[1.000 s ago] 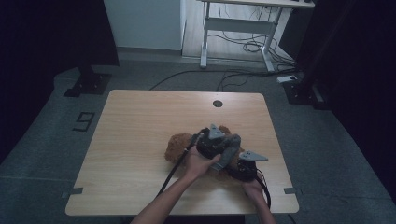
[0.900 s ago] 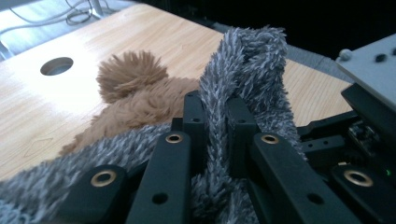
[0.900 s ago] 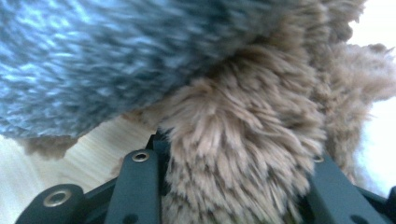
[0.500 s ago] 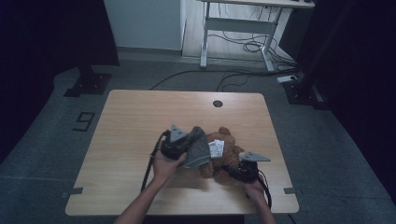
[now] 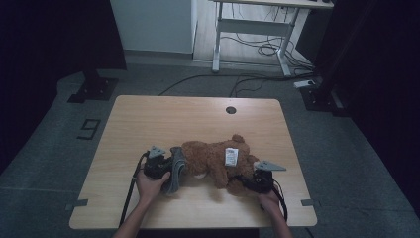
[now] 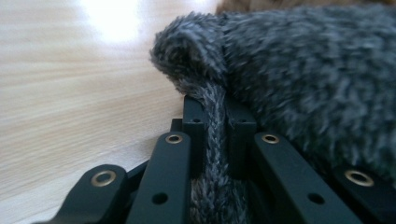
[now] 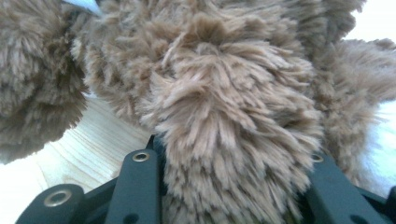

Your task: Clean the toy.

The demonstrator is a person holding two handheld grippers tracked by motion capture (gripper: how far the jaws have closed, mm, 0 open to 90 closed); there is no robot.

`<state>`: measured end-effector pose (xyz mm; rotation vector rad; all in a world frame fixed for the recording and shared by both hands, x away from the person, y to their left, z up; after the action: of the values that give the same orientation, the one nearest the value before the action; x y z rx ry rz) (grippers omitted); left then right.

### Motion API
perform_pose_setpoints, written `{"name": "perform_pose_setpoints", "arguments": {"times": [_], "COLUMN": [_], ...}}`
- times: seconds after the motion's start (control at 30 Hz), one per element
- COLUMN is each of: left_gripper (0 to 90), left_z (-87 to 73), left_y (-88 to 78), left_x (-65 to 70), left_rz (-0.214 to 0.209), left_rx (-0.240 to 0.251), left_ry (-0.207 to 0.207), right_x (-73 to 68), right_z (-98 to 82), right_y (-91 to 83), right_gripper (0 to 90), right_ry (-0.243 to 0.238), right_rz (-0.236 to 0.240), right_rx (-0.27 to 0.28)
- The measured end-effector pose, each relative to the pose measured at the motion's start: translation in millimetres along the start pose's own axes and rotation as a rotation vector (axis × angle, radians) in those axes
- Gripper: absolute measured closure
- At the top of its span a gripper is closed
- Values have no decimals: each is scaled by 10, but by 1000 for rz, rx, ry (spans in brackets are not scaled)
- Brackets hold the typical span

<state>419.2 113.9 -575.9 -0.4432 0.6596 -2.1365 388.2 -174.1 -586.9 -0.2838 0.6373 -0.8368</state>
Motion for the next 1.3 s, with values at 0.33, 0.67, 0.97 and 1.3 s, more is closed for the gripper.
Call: {"name": "perform_pose_setpoints", "arguments": {"times": [0.33,0.67,0.97,1.3], "left_gripper": [815,800,798,802], "left_z": [379,1139,1301,1125], "left_y": [3,-151,515,188], "left_x": [-194,327,849,478], "left_rz": [28,-10,-28,86], "left_rx": [27,95,4,10], "left_ry": [3,211,297,267], "right_x": [71,45,62,57], "right_z": [187,152,114,57], "right_y": [202,165,126,75], "right_gripper": [616,616,609,606], "right_ry": [-76,-92,-76,-65], "right_rz": [-60,-35,-9,23], "right_rx": [-7,-11,-7,-17]}}
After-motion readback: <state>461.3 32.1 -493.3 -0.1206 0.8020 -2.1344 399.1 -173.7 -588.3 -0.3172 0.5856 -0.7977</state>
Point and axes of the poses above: each handheld gripper's, and its own axes: y roughly forward along the jaws, z roughly out of its top, x roughly to its right, the point moved 8 cm from there along y, roughly forward along the jaws, and after that the axes turned 10 degrees about y, right-handed, at the moved point
